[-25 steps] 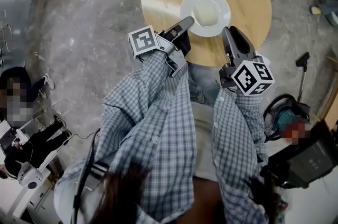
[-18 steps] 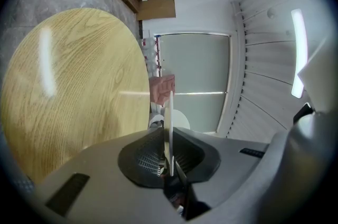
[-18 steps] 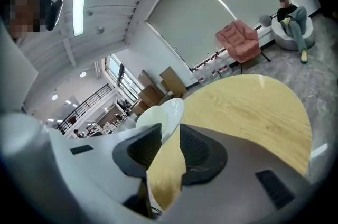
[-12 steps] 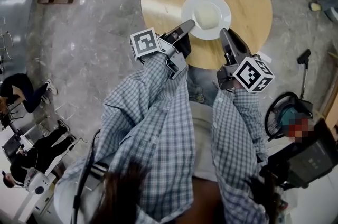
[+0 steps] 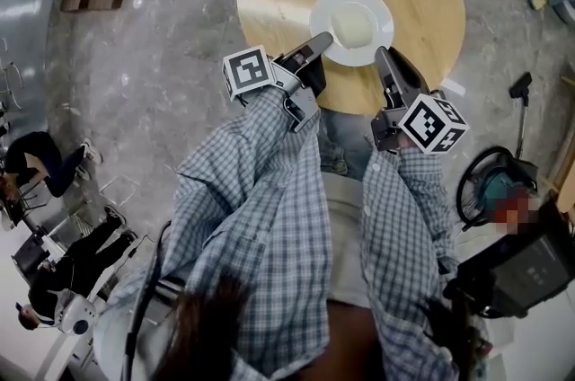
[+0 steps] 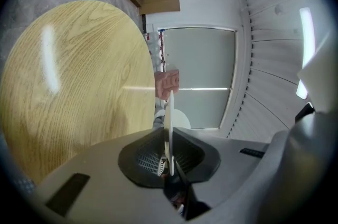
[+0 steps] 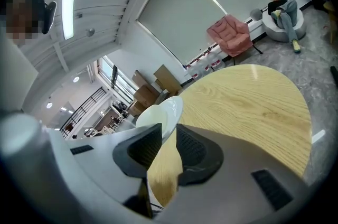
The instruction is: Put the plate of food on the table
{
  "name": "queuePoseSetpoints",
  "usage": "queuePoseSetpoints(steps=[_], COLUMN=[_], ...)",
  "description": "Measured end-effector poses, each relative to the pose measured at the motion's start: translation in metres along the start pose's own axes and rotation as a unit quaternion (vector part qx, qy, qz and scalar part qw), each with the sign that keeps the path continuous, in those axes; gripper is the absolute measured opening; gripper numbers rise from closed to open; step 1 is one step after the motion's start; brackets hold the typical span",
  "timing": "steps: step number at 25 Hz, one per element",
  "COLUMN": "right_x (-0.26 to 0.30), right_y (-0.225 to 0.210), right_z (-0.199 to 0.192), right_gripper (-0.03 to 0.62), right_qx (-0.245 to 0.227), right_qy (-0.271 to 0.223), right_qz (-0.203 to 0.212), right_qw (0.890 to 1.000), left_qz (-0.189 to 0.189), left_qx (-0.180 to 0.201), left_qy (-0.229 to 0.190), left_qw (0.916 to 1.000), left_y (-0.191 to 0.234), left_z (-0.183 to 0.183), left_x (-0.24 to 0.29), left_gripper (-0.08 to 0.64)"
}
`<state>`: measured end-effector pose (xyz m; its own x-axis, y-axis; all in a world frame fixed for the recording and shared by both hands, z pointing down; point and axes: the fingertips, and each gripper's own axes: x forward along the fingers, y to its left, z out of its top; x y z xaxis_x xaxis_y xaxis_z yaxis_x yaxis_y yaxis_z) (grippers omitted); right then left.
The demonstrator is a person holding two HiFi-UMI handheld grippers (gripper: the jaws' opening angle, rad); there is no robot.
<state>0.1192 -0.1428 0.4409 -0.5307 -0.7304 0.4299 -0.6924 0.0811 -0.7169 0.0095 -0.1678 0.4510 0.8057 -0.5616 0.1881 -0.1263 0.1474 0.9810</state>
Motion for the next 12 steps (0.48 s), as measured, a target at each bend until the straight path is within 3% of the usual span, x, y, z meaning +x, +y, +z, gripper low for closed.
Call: queuePoseSetpoints(steps=[12], right_x=[0.008], right_y=[-0.018], right_z=[-0.017], right_gripper=[0.091], right_qx=[-0.010], right_qy=[0.017], right_qz=[-0.021], right_qw=[1.000], left_qz=[0.034], left_qx=[-0.001], left_qy=[0.005], left_qw=[0.9994], left_y=[0.028], left_z=[-0.003], left_x=[0.000], left_gripper=[0.034])
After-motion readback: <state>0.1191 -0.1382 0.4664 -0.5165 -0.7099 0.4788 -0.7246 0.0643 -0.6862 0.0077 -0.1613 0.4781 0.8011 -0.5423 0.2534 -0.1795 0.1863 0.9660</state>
